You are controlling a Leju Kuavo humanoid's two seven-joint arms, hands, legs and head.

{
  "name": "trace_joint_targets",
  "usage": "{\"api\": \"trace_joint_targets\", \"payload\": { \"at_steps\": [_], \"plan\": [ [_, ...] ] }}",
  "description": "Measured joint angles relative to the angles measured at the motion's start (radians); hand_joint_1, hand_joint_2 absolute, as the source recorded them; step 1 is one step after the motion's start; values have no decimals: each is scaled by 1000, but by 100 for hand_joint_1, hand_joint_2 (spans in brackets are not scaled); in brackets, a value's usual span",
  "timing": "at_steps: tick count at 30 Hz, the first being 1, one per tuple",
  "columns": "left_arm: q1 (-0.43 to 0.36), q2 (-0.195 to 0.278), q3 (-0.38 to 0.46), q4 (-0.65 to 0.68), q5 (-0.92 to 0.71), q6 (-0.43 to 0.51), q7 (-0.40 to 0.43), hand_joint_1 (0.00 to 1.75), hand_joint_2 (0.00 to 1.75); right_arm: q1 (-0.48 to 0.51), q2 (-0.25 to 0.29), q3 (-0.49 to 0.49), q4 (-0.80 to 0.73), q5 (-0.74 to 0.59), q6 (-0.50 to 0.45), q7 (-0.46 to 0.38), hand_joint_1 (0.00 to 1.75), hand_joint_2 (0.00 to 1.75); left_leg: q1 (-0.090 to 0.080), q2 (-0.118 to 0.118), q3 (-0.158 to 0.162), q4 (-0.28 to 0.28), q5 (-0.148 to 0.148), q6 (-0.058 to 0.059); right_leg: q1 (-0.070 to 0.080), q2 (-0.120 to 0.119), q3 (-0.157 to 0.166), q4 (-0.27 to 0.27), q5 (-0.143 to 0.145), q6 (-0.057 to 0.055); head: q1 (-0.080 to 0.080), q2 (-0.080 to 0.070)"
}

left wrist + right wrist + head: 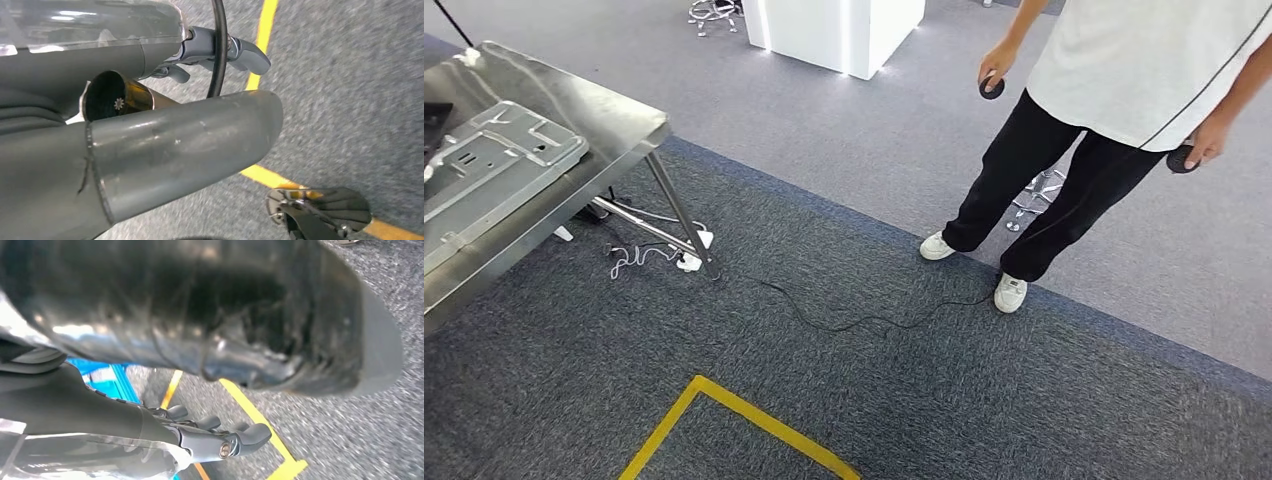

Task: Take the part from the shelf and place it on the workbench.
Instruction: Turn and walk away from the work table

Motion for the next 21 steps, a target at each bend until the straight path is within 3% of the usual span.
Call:
{"api": "trace_joint_targets", "payload": {
  "at_steps": [1, 3, 6, 9, 11, 13, 14, 15, 18, 20, 21],
  "plan": [
    [0, 1, 2, 0, -1, -2, 1, 0, 0, -1, 0, 0, 0, 0, -2, -1, 0, 0, 0, -23, 19, -53, 22, 5, 0, 12, -3, 3, 0, 4, 0, 0],
    [-2, 1, 5, 0, -2, -5, 4, 0, 0, -1, 0, -3, 0, -1, -4, -2, 0, 0, -4, -49, 32, -94, 28, 11, -3, 33, -12, 6, 2, 19, 0, 0],
    [-4, 1, 8, 0, -2, -6, 5, 0, 0, 4, -2, -9, 0, -3, -8, -4, 0, 0, -5, -22, 39, -110, 38, 23, -9, 59, -16, 0, 9, 40, 0, 0],
    [-4, -1, 9, 0, -2, -6, 5, 0, 0, 5, -3, -11, 0, -3, -8, -4, 0, 0, 1, -12, 43, -119, 44, 29, -10, 59, -16, 3, 8, 43, 0, 0],
    [-5, -3, 10, 0, -2, -6, 4, 0, 0, 5, -5, -12, 0, -3, -9, -6, 0, 0, 0, -1, 47, -123, 47, 33, -8, 21, -26, 24, -7, 42, 2, 0],
    [-3, -5, 12, 0, -4, -10, 2, 0, 0, 2, -6, -14, 0, 0, -12, -18, 0, 0, -6, 39, 48, -127, 48, 39, -6, -46, -95, 164, -76, 48, 4, 0],
    [-2, -7, 13, 0, -6, -11, -2, 0, 0, 2, -6, -14, 0, 3, -12, -21, 0, 0, -8, 61, 48, -127, 47, 40, -7, -68, -120, 217, -96, 52, 5, 0],
    [-1, -9, 14, 0, -7, -12, -7, 0, 0, 1, -7, -15, 0, 5, -13, -22, 0, 0, -10, 85, 49, -126, 45, 40, -9, -84, -127, 238, -97, 56, 5, 0],
    [-4, -14, 16, 0, -6, -9, -20, 0, 0, 1, -11, -17, 0, 9, -13, -16, 0, 0, -13, 119, 58, -125, 35, 28, -6, -137, -19, 43, -14, 47, 5, 0],
    [-6, -16, 17, 0, -6, -8, -24, 0, 0, -1, -12, -17, 0, 10, -14, -15, 0, 0, -17, 135, 63, -124, 27, 16, 1, -156, 6, -7, -5, 35, 4, 0],
    [-8, -16, 18, 0, -6, -7, -27, 0, 0, 0, -12, -18, 0, 10, -14, -14, 0, 0, -18, 144, 67, -124, 25, 11, 3, -145, 5, -7, -4, 31, 4, 0]
  ]
}}
